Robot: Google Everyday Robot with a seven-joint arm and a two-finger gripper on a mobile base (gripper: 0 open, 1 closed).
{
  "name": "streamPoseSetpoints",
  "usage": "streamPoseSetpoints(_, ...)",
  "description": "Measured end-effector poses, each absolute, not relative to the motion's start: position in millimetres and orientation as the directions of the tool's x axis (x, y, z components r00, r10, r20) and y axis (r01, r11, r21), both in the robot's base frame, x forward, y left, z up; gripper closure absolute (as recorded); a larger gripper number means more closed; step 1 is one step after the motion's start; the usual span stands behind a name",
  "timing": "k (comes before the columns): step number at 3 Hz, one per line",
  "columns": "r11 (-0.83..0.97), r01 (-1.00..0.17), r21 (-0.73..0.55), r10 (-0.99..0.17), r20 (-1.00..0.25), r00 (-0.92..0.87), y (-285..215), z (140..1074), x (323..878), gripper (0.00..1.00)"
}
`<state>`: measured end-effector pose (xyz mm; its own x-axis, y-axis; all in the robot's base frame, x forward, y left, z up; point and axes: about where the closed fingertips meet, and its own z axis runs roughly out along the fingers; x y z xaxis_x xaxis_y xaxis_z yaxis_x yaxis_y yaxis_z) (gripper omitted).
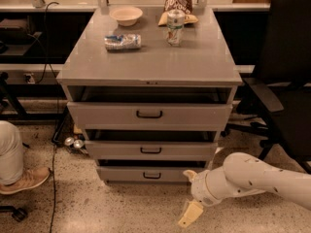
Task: Open bottom drawer
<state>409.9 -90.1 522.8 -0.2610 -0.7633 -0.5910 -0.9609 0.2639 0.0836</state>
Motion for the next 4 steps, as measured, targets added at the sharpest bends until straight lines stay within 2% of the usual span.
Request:
streamPoseSetpoints(1, 0.263, -0.961, 0.082, -0.764, -0.59, -0.26, -91, 522, 411, 0.0)
streamPoseSetpoints(2, 0.245, -0.969, 0.024, -0.799, -0.562, -0.216, -104, 490, 437, 0.0)
streamPoseSetpoints(3, 0.211, -0.977, -0.032, -0.842, -0.513, -0.165, -129, 445, 470, 0.0)
streamPoseSetpoints(4, 0.2, -0.98, -0.016, -0.869, -0.466, -0.17, -153, 383, 490, 0.0)
